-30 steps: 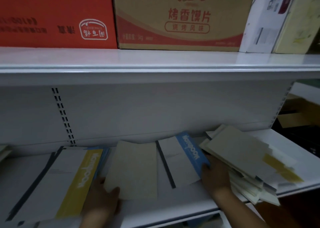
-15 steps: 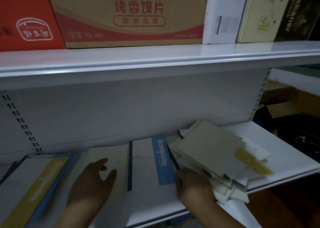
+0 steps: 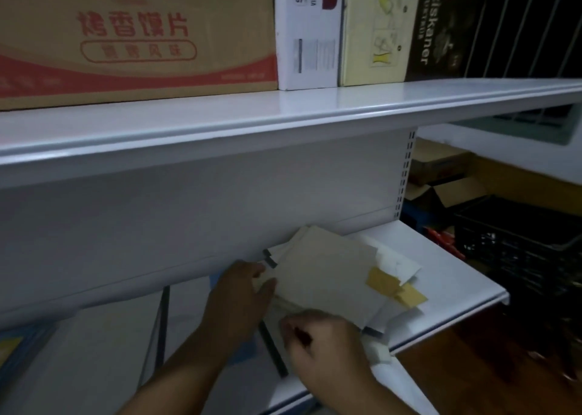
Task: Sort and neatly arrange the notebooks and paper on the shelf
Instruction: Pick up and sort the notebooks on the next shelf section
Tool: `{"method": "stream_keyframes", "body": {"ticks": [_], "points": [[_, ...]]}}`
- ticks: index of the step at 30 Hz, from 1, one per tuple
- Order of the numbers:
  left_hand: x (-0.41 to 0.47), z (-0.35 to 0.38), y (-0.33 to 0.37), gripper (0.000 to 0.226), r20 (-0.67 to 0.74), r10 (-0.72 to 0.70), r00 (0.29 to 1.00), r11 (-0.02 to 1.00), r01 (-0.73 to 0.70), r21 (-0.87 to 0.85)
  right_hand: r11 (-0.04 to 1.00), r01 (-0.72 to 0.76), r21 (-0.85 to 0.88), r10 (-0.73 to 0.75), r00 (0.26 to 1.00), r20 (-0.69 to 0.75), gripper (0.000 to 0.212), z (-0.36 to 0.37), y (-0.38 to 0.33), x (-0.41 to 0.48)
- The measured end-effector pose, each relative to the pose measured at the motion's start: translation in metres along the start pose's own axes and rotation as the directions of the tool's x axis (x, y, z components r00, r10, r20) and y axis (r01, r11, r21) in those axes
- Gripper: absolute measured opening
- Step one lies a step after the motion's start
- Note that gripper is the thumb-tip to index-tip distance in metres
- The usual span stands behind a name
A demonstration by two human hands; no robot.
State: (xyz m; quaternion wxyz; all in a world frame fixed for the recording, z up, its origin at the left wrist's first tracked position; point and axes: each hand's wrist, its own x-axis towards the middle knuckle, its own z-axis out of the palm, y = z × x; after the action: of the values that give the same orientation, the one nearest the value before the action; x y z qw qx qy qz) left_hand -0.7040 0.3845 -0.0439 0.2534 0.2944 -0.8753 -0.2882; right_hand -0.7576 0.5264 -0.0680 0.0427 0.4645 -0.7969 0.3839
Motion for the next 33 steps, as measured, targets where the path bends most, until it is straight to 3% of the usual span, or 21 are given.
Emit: {"method": "stream_keyframes", "body": {"ticks": [2, 4, 6, 8, 9, 10, 11, 13, 15, 17, 19, 22, 25, 27, 30, 32, 33], "points": [[0.02, 0.022, 0.012, 0.065, 0.099, -0.011, 0.995, 0.994, 0.0, 0.113, 0.995, -0.074, 0.062, 0.084, 0.981, -0.175, 0.021, -0.033, 0.022, 0.009], [0.032, 0.034, 0.015, 0.08, 0.228, -0.06, 0.972, 0.939, -0.022, 0.343, 0.988, -0.151, -0.029, 0.136, 0.944, -0.299, 0.024, -0.056, 0.058, 0.019], [0.036, 0.034, 0.016, 0.085, 0.309, -0.135, 0.942, 0.924, 0.007, 0.383, 0.924, -0.345, -0.167, 0.332, 0.938, -0.098, 0.037, -0.069, 0.094, 0.025], [0.038, 0.024, 0.019, 0.073, 0.373, -0.219, 0.902, 0.956, 0.122, 0.265, 0.839, -0.493, -0.231, 0.534, 0.828, 0.173, 0.05, -0.077, 0.112, 0.026], [0.038, 0.015, 0.019, 0.053, 0.398, -0.243, 0.885, 0.968, 0.196, 0.154, 0.822, -0.509, -0.254, 0.561, 0.8, 0.211, 0.055, -0.078, 0.117, 0.027], [0.036, 0.005, 0.019, 0.033, 0.425, -0.272, 0.863, 0.959, 0.281, 0.044, 0.809, -0.507, -0.299, 0.573, 0.794, 0.203, 0.062, -0.08, 0.118, 0.029], [0.034, -0.004, 0.016, 0.026, 0.445, -0.291, 0.847, 0.935, 0.35, -0.053, 0.788, -0.497, -0.363, 0.582, 0.793, 0.178, 0.071, -0.082, 0.118, 0.032], [0.022, -0.023, 0.003, 0.027, 0.459, -0.334, 0.823, 0.868, 0.458, -0.19, 0.715, -0.452, -0.533, 0.615, 0.769, 0.173, 0.089, -0.088, 0.111, 0.041], [0.003, -0.043, -0.015, 0.033, 0.408, -0.398, 0.822, 0.807, 0.525, -0.269, 0.67, -0.454, -0.587, 0.67, 0.711, 0.215, 0.09, -0.094, 0.103, 0.052], [-0.017, -0.069, -0.039, 0.034, 0.297, -0.461, 0.836, 0.737, 0.547, -0.397, 0.709, -0.492, -0.506, 0.667, 0.701, 0.253, 0.067, -0.103, 0.093, 0.06], [-0.038, -0.103, -0.069, 0.038, 0.149, -0.537, 0.831, 0.662, 0.524, -0.536, 0.774, -0.599, -0.207, 0.631, 0.698, 0.339, 0.033, -0.11, 0.082, 0.065], [-0.069, -0.15, -0.117, 0.039, -0.06, -0.674, 0.736, 0.617, 0.517, -0.594, 0.671, -0.699, 0.246, 0.568, 0.698, 0.435, 0.018, -0.107, 0.05, 0.062], [-0.087, -0.171, -0.151, 0.034, -0.181, -0.715, 0.676, 0.669, 0.585, -0.46, 0.712, -0.619, 0.331, 0.486, 0.775, 0.405, 0.005, -0.055, -0.01, 0.061], [-0.092, -0.173, -0.163, 0.043, -0.237, -0.708, 0.666, 0.701, 0.704, -0.114, 0.801, -0.546, 0.246, 0.429, 0.809, 0.401, 0.005, -0.002, -0.042, 0.053], [-0.095, -0.171, -0.179, 0.069, -0.24, -0.657, 0.714, 0.599, 0.689, 0.409, 0.862, -0.504, 0.054, 0.433, 0.787, 0.44, 0.014, 0.057, -0.047, 0.045], [-0.094, -0.168, -0.179, 0.077, -0.228, -0.645, 0.729, 0.539, 0.646, 0.541, 0.887, -0.428, -0.172, 0.458, 0.769, 0.446, 0.031, 0.06, -0.048, 0.038], [-0.091, -0.166, -0.174, 0.076, -0.232, -0.623, 0.747, 0.564, 0.634, 0.529, 0.89, -0.353, -0.29, 0.451, 0.774, 0.444, 0.04, 0.054, -0.047, 0.036]]}}
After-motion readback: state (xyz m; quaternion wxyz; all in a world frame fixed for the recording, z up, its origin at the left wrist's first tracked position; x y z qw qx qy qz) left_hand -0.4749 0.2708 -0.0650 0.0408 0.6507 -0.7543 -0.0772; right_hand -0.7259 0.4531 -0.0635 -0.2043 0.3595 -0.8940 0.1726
